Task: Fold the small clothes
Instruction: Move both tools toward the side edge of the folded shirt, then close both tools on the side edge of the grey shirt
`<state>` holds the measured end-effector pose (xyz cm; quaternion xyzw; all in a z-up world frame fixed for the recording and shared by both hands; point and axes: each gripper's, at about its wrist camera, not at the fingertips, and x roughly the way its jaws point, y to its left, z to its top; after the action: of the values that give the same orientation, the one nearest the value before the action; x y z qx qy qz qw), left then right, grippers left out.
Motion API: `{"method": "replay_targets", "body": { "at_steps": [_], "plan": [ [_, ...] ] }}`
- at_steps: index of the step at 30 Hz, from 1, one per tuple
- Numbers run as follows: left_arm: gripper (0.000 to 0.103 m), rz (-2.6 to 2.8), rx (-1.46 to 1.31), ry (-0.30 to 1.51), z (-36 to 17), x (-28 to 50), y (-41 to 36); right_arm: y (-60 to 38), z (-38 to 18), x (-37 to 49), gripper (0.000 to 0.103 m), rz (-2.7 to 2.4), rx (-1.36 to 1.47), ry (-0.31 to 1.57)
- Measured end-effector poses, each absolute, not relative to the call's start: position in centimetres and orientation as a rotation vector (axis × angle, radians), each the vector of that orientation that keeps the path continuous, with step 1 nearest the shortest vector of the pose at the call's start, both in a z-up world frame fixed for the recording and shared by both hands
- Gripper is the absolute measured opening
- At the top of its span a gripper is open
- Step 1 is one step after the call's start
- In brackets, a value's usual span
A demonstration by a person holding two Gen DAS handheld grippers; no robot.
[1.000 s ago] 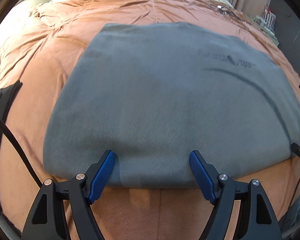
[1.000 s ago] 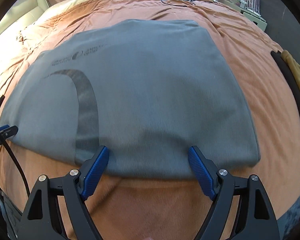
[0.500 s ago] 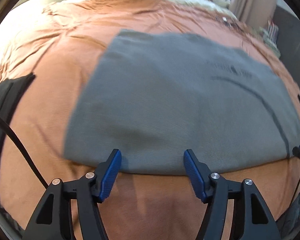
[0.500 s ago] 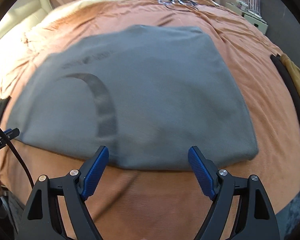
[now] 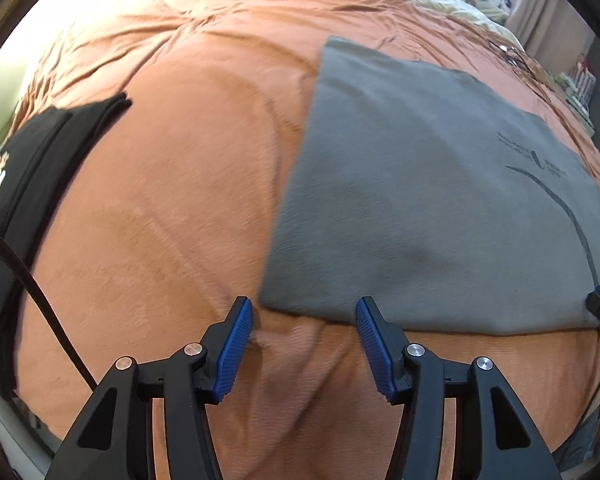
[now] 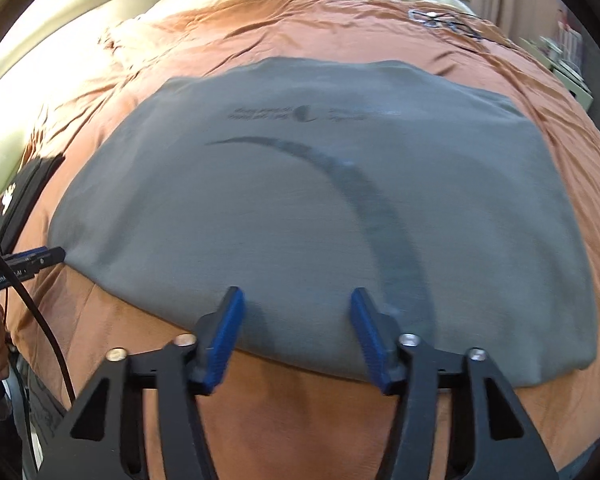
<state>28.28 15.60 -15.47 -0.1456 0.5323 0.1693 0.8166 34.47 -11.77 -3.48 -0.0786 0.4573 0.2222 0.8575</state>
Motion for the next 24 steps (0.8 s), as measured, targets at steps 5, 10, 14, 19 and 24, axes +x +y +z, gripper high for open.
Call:
{"method": "replay_targets", "body": {
  "at_steps": [5, 10, 14, 19, 24],
  "plan": [
    [0.055, 0.389, -0.336, 1.113, -14.8, 27.1, 17.4, -10.7, -3.5, 34.7, 0.035, 0.497, -0.173, 0.97],
    [0.047, 0.381, -0.456, 1.055, -13.4, 26.1, 20.0, -10.1, -4.3, 36.1, 0.029, 0.51, -0.163, 1.0],
    [0.044, 0.314, -0.577, 1.015, -12.8, 26.0, 20.8, -10.7, -5.2, 36.4, 0.024, 0.5, -0.148, 1.027],
    [0.043, 0.225, -0.696, 1.019, -13.5, 26.4, 20.7, -11.2, -5.5, 36.1, 0.024, 0.508, -0.105, 1.032],
    [0.041, 0.237, -0.726, 1.06, -14.3, 26.7, 20.6, -11.8, -5.5, 35.4, 0.024, 0.521, -0.087, 1.033]
  ]
}}
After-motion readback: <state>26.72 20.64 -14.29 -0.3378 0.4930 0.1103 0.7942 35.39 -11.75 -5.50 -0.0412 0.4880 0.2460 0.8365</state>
